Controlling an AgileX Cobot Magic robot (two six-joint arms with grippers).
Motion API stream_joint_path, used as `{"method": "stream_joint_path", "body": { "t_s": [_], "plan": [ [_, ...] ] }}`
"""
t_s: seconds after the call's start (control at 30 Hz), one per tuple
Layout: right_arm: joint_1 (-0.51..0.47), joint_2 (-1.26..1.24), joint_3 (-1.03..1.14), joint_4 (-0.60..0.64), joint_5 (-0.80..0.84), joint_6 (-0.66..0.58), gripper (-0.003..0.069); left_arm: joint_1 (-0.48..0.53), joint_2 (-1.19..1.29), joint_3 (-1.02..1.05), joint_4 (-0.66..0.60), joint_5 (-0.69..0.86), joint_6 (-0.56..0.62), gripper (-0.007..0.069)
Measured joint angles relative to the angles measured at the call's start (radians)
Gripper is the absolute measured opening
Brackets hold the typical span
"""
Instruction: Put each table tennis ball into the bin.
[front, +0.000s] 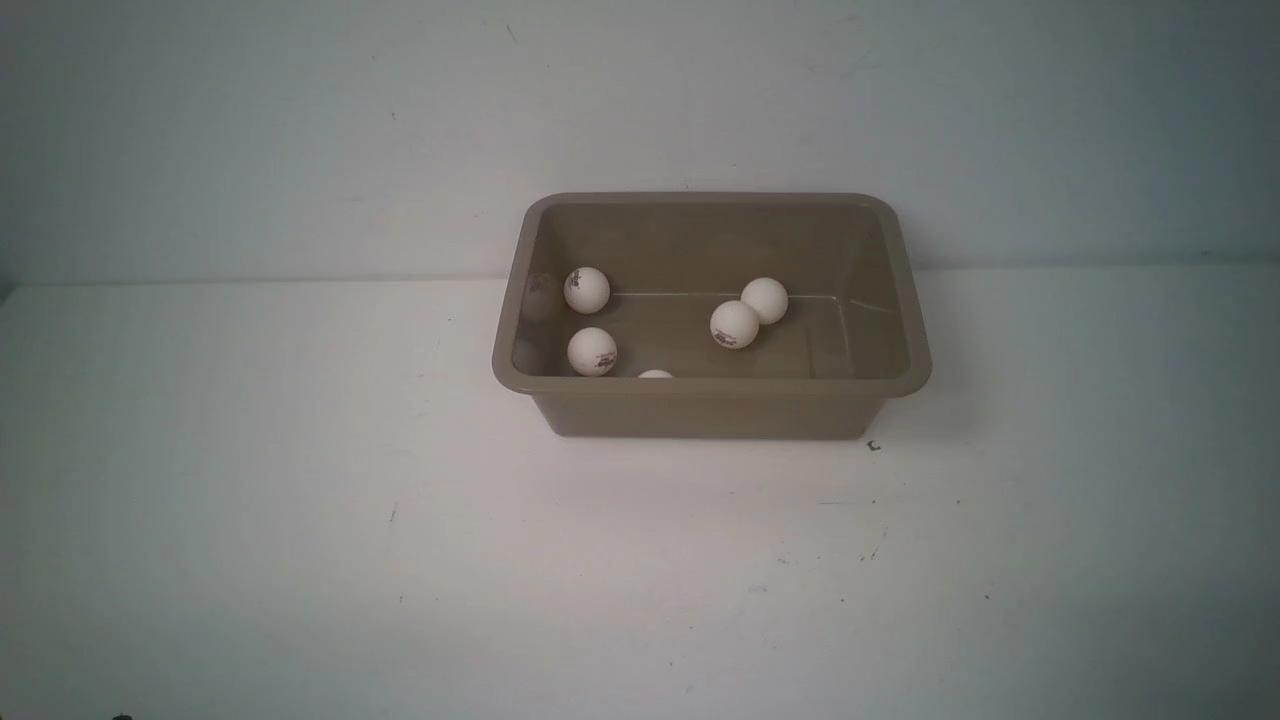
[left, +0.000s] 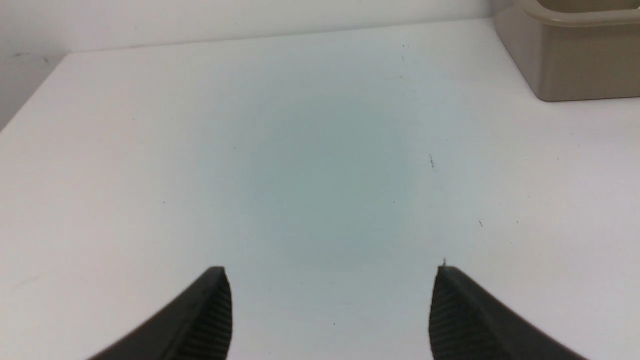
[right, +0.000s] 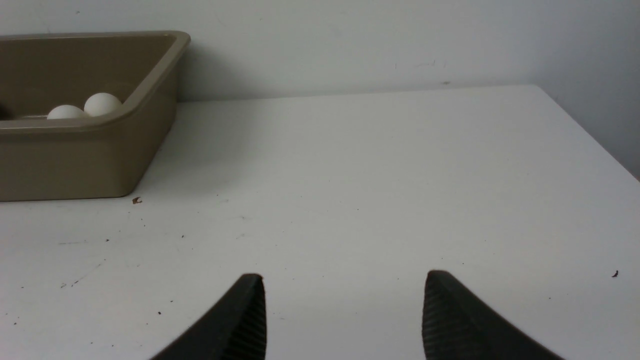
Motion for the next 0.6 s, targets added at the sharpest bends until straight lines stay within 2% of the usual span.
{"method": "stream_joint_path", "body": {
  "t_s": [0.6],
  "plan": [
    [0.0, 0.0, 0.0, 0.0, 0.0, -0.022, 0.0388, 0.0, 0.0, 0.0, 0.0, 0.0, 0.0, 0.0478]
  ]
}}
